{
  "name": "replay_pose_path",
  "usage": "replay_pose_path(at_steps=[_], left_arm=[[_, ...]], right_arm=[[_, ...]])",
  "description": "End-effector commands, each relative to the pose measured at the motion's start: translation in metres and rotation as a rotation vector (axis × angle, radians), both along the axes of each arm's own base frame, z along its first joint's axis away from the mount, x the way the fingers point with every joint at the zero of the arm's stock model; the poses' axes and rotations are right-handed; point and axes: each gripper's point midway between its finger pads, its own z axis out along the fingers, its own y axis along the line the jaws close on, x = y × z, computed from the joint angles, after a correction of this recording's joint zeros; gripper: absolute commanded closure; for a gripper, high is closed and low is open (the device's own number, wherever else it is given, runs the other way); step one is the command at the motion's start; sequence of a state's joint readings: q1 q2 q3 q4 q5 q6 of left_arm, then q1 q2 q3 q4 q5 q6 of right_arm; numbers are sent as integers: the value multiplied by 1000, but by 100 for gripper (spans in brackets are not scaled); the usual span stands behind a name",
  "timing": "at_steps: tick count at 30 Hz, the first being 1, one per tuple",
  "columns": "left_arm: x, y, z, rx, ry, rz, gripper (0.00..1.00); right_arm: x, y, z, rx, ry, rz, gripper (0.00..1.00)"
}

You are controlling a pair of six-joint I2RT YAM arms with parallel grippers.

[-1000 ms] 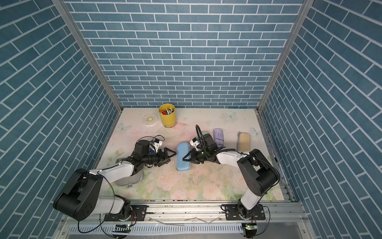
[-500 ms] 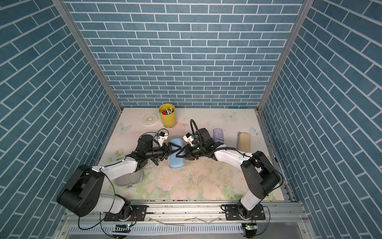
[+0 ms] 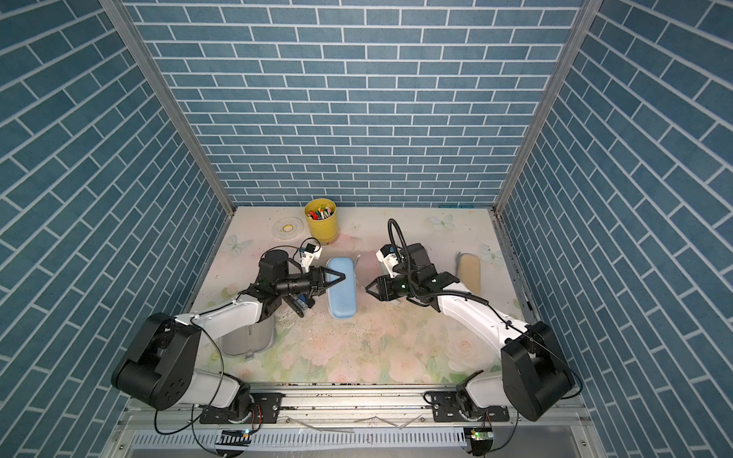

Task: Put umbrellas into zippered umbrella sleeves
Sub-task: Pick up the umbrella sleeve at the center of the board, then zip the zipper on the umbrella sleeve.

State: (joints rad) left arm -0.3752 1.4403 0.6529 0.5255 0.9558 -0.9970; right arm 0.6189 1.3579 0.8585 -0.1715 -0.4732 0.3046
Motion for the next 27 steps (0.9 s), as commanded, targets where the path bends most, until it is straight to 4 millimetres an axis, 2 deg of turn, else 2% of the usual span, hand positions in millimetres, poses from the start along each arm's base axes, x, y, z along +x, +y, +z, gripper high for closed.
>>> replay_pose_path(at_steps=[1, 5, 10, 15, 21, 27], left_arm=[[-3, -8, 36, -86, -119, -86, 62], [-10, -15, 45, -140, -142, -155, 67], [-14, -25, 51, -204, -120, -211, 77], [-14, -28, 51, -221, -116, -218, 80], [-17, -29, 48, -216, -109, -227, 82], [-22, -32, 45, -196, -105, -235, 84]], right_arm=[[9, 5, -2, -117, -333, 100, 52], [1, 22, 10, -106, -520, 207, 54], [4, 34, 25, -103, -642, 229, 56], [5, 36, 42, -85, -715, 230, 58], [7, 33, 49, -109, -763, 238, 62], [19, 33, 55, -144, -805, 221, 65]])
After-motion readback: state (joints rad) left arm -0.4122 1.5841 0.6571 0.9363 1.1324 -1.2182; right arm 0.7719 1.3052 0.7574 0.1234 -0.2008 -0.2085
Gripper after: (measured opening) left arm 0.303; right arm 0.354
